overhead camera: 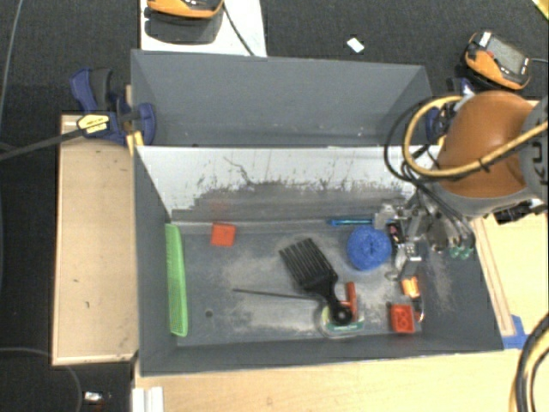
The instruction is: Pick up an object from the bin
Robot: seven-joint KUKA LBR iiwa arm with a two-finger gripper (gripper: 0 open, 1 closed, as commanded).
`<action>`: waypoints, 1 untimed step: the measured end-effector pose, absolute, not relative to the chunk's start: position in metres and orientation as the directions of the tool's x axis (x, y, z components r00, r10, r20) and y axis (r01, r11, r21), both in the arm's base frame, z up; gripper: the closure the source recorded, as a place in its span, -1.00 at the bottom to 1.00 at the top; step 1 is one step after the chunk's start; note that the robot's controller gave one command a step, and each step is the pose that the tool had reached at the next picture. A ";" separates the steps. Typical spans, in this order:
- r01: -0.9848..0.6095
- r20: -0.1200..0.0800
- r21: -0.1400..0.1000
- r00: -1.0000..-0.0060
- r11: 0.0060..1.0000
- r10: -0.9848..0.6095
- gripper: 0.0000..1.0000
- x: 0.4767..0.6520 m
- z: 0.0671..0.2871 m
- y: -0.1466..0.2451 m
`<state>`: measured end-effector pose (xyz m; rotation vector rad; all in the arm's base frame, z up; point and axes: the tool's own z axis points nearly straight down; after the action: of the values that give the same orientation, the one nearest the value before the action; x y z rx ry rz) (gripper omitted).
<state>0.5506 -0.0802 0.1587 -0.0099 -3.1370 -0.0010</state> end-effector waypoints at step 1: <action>0.003 -0.003 0.000 -1.000 1.000 0.003 -1.00 0.552 0.163 -0.080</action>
Offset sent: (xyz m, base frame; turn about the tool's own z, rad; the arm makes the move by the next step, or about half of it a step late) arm -0.0001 0.1318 -0.0887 0.1338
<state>0.5523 -0.0799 0.1632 -0.0054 -3.1450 0.0007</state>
